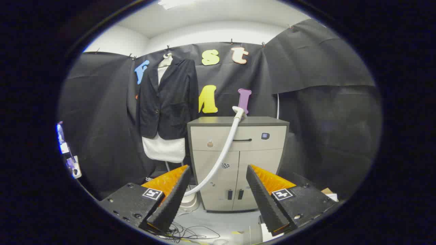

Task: Iron the clothes twice with a garment steamer, once on the left side and once on the right side.

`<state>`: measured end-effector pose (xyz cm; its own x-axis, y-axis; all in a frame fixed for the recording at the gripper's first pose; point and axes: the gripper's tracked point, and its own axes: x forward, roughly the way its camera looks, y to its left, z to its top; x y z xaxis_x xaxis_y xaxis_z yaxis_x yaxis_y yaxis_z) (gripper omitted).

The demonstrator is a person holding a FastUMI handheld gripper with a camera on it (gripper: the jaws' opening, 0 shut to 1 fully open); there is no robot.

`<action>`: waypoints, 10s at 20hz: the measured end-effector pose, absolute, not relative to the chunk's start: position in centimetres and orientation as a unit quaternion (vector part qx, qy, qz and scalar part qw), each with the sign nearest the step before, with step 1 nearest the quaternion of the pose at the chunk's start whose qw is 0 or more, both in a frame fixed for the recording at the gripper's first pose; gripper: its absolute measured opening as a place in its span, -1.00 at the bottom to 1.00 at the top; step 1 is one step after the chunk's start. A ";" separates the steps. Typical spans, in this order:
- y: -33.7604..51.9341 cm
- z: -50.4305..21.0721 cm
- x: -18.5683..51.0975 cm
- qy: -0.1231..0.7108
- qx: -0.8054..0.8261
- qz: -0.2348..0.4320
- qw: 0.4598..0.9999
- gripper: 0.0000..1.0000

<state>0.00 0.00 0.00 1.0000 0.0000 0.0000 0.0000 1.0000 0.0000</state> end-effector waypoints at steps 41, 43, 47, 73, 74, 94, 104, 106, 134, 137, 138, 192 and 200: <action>-11.1 23.9 26.1 -0.062 -0.005 0.001 0.998 1.00; -12.1 25.2 30.2 -0.050 -0.001 0.010 0.999 1.00; -13.8 25.3 37.4 -0.004 0.015 0.020 1.000 1.00; -15.0 15.1 50.8 0.214 0.157 0.007 0.964 0.01; -14.9 15.2 50.8 0.213 0.168 0.011 0.963 -0.03; -8.6 28.1 40.1 0.078 0.137 0.058 0.986 -0.19; 2.2 38.0 34.9 -0.011 0.079 0.094 0.992 -0.19; 5.0 39.5 34.5 -0.021 0.076 0.106 0.991 -0.19; 22.7 41.2 36.6 -0.027 0.004 0.108 0.994 -0.19; 22.3 39.9 36.4 -0.016 0.004 0.104 0.994 -0.19; 22.2 39.5 36.4 -0.013 0.005 0.104 0.994 -0.19; 21.5 7.6 38.0 0.227 -0.011 0.090 0.970 -0.19; 21.8 4.2 37.3 0.269 -0.014 0.098 0.958 -0.19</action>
<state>37.29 21.75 4.18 0.8358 0.1803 -0.5187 -0.1952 0.9804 0.0262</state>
